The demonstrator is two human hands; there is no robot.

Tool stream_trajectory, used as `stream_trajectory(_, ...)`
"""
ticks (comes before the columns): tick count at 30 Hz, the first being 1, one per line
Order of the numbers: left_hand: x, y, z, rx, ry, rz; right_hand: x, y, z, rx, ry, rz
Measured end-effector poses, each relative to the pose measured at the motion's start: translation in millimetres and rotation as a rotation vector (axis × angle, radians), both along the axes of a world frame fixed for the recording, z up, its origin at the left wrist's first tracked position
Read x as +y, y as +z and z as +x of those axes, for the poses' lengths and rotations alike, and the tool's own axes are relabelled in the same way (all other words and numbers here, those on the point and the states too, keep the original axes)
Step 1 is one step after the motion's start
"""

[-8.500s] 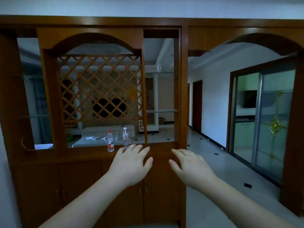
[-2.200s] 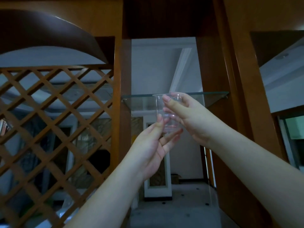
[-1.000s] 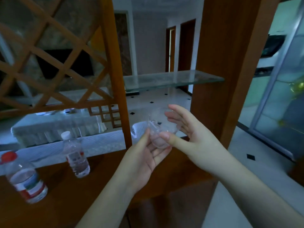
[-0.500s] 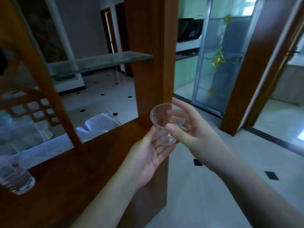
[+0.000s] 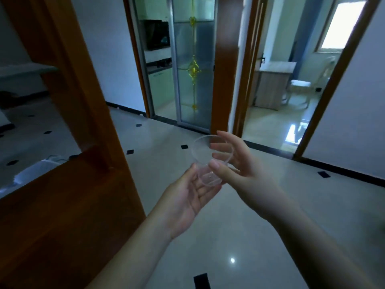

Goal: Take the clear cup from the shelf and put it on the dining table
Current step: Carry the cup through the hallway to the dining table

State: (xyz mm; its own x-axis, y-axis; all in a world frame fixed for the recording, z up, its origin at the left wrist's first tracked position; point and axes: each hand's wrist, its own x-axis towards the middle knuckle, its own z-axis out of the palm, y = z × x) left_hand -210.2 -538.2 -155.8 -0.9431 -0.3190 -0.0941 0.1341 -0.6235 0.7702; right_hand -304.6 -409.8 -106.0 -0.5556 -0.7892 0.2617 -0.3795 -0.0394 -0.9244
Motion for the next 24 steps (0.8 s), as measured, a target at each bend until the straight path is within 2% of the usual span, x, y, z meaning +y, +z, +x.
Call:
stream_trajectory(8, 111, -7, -99, -0.078, -0.19, 0.0, 128, -8, -62, -0.006, -0.245, -0.008)
stream_trajectory(14, 175, -8, -159, -0.087, -0.376, -0.096, 203, -14, -103, -0.009, -0.423, -0.02)
stream_trajectory(19, 212, -20, -224, -0.108, -0.516, -0.146, 246, -27, -147, -0.023, -0.563, -0.002)
stream_trajectory(24, 231, -36, -300, -0.086, -0.643, -0.095, 265, -37, -201, -0.007, -0.697, 0.026)
